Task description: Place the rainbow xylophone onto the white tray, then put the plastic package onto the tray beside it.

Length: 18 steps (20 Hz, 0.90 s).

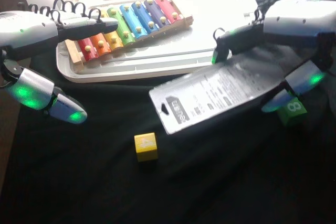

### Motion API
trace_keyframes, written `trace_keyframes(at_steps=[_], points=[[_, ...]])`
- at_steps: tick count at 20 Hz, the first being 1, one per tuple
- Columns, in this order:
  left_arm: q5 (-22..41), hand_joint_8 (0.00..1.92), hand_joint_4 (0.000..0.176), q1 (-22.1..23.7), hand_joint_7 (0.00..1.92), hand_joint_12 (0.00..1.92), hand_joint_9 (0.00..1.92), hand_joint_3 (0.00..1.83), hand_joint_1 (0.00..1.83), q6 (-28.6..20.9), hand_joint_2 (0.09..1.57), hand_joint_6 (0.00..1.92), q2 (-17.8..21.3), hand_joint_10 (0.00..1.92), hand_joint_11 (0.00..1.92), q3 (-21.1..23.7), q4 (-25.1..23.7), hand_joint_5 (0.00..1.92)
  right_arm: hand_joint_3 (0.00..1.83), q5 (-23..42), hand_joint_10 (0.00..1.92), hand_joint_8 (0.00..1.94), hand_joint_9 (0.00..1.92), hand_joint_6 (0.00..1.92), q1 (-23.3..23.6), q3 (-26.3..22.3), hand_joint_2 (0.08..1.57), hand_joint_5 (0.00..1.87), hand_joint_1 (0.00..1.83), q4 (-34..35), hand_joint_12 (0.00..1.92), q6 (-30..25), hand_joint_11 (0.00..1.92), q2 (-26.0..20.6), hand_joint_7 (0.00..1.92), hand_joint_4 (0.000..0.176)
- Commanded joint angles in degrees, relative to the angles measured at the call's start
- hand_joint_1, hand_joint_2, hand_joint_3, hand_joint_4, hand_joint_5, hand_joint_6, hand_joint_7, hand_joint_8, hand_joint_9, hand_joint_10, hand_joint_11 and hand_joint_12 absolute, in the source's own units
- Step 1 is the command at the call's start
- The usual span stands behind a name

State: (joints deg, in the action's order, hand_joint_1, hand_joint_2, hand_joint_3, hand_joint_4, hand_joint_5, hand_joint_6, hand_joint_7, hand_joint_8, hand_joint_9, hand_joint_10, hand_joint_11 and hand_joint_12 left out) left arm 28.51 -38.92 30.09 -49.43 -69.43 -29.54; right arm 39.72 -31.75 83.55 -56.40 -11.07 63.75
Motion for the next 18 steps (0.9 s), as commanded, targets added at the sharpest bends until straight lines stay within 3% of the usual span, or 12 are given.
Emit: trace_keyframes(at_steps=[1,4,5,6,7,8,11,12,13,14,17,18], points=[[5.02,0.0,0.176,0.33,0.0,0.0,0.0,0.01,0.6,-0.06,0.75,0.0,0.24,0.0,0.0,0.16,1.88,0.0,0.0,4.5,1.92,1.94,1.32,1.92,1.56,0.12,1.01,0.64,1.52,4.46,1.92,-0.1,1.42,-0.21,1.06,0.0],[5.03,0.0,0.174,0.27,0.0,0.0,0.0,0.0,0.59,-0.06,0.76,0.0,0.34,0.0,0.0,0.18,2.09,0.0,0.0,4.45,1.92,1.94,1.32,1.92,3.85,0.24,1.01,0.61,1.49,4.46,1.92,0.61,1.42,-0.49,1.06,0.0],[5.03,0.0,0.141,0.26,0.0,0.0,0.0,0.0,0.61,-0.06,0.76,0.0,0.39,0.0,0.0,0.18,2.14,0.0,0.0,4.44,1.92,1.94,1.31,1.9,4.71,0.51,1.01,0.6,1.49,4.46,1.92,0.69,1.42,-0.5,1.06,0.0],[5.03,0.0,0.142,0.25,0.0,0.0,0.0,0.0,0.64,-0.06,0.76,0.0,0.42,0.0,0.0,0.18,2.22,0.0,0.0,4.4,1.92,1.94,1.31,1.92,5.49,0.77,0.99,0.6,1.52,4.46,1.92,0.75,1.42,-0.5,1.07,0.0],[5.05,0.0,0.142,0.25,0.0,0.0,0.0,0.0,0.66,-0.06,0.76,0.0,0.44,0.0,0.0,0.18,2.27,0.0,0.07,4.28,1.92,1.94,1.24,1.39,6.38,1.18,1.11,0.78,1.22,4.46,1.92,0.81,1.34,-0.49,1.01,0.0],[5.05,0.0,0.146,0.25,0.0,0.0,0.0,0.0,0.67,-0.06,0.76,0.0,0.44,0.0,0.0,0.18,2.28,0.0,0.04,4.08,1.83,1.84,1.2,1.26,7.16,1.56,1.15,0.82,1.17,4.45,1.9,0.81,1.29,-0.48,0.97,0.0],[5.16,0.0,0.096,0.28,0.0,0.0,0.0,0.01,0.69,-0.06,0.78,0.0,0.44,0.0,0.0,0.18,2.31,0.0,0.0,2.88,1.77,1.71,1.27,0.97,9.49,2.84,1.11,0.98,1.18,4.23,1.89,0.83,1.32,-0.03,1.05,0.0],[5.19,0.0,0.084,0.28,0.0,0.0,0.0,0.01,0.75,-0.06,0.79,0.0,0.44,0.0,0.0,0.2,2.31,0.0,0.0,2.56,1.81,1.76,1.25,0.99,9.96,3.16,1.11,0.98,1.18,4.11,1.92,0.83,1.32,0.1,1.02,0.0],[5.23,0.0,0.064,0.3,0.0,0.0,0.0,0.0,0.77,-0.06,0.77,0.0,0.44,0.0,0.0,0.23,2.31,0.0,0.0,2.1,1.9,1.9,1.25,1.44,10.52,3.59,1.01,0.77,1.44,3.96,1.92,0.83,1.36,0.36,1.02,0.0],[5.29,0.0,0.065,0.32,0.0,0.0,0.0,0.0,0.79,-0.06,0.77,0.0,0.44,0.0,0.0,0.28,2.31,0.0,0.0,1.22,1.92,1.93,1.23,1.82,11.1,4.15,0.99,0.63,1.51,3.8,1.92,0.84,1.34,0.55,1.02,0.0],[5.64,0.0,0.092,0.37,0.0,0.0,0.0,0.01,0.82,-0.05,0.8,0.0,0.46,0.0,0.0,0.3,2.31,0.0,0.01,-1.45,1.92,1.94,1.21,1.91,12.66,5.92,1.02,0.65,1.52,3.08,1.92,0.84,1.34,1.3,1.02,0.0],[5.77,0.0,0.069,0.55,0.0,0.0,0.0,0.01,0.79,-0.03,0.79,0.0,0.46,0.0,0.0,0.3,2.3,0.0,0.0,-2.25,1.92,1.94,1.24,1.92,13.11,6.6,1.02,0.68,1.55,3.02,1.92,0.84,1.39,1.78,1.04,0.006]])
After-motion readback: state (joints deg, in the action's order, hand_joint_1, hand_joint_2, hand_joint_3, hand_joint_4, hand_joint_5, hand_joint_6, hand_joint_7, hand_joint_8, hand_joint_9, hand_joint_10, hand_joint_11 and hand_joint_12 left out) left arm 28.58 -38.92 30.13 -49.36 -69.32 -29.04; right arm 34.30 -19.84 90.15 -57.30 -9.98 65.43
